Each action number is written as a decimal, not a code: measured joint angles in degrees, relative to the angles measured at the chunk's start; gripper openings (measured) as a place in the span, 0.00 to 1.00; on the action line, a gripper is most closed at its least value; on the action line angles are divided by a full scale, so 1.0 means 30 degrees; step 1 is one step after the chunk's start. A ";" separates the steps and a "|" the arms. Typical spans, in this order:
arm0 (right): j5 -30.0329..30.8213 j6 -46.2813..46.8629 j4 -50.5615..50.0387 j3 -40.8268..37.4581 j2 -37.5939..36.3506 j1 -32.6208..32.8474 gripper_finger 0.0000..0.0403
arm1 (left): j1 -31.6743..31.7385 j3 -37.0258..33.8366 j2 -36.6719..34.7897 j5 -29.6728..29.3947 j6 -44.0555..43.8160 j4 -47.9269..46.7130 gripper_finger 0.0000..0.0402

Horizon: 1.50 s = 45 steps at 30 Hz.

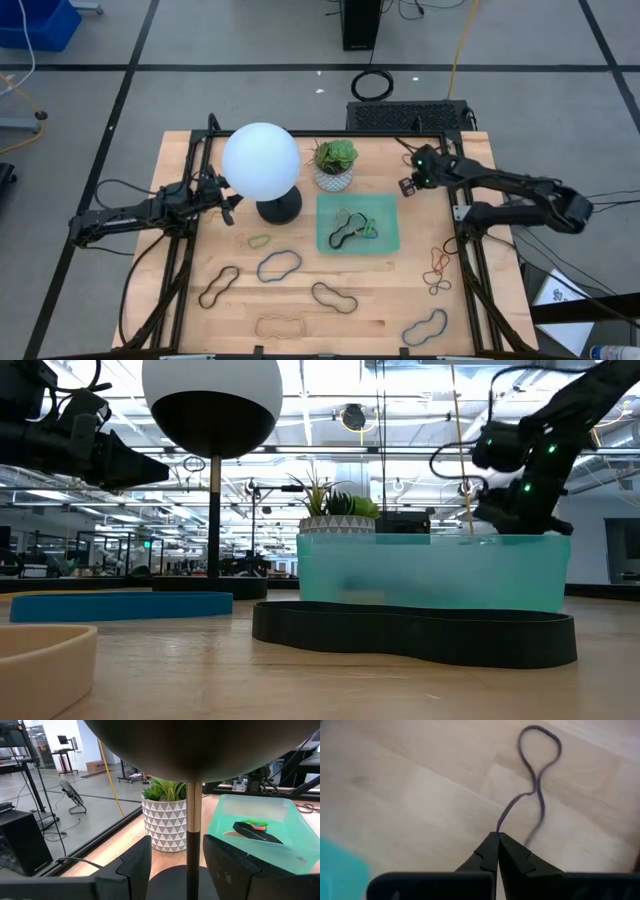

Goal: Pick and place rubber bands into bin
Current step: Put the top violet rubber band into the blue bin

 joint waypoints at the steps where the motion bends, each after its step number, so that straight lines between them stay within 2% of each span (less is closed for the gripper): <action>1: -0.0163 -0.0005 -0.0076 -0.0036 -0.0500 0.0054 0.00 | 0.0006 -0.0006 0.0002 0.0003 0.0000 0.0000 0.46; 5: -0.1092 0.0045 0.0542 -0.0007 -0.2439 0.0304 0.00 | 0.0007 0.0000 0.0002 0.0003 -0.0007 0.0000 0.46; 12: -0.1267 0.0129 0.1757 0.0007 -0.5058 0.0912 0.00 | 0.0006 0.0000 -0.0001 0.0001 -0.0015 0.0000 0.46; 18: -0.3244 0.0027 0.4444 0.0013 -0.6404 0.1595 0.00 | 0.0006 -0.0001 -0.0005 -0.0003 -0.0014 0.0000 0.46; 31: -0.6095 -0.1836 1.0934 0.0036 -0.6847 0.4381 0.00 | 0.0006 0.0000 -0.0005 0.0003 -0.0015 0.0000 0.46; 40: -0.7209 -0.2326 1.5274 0.0065 -0.6854 0.6750 0.00 | 0.0001 0.0000 -0.0004 0.0002 -0.0015 0.0000 0.46; 45: -0.7461 -0.2190 1.5363 0.0789 -0.6743 0.8112 0.00 | 0.0005 0.0000 -0.0005 0.0003 -0.0015 0.0000 0.46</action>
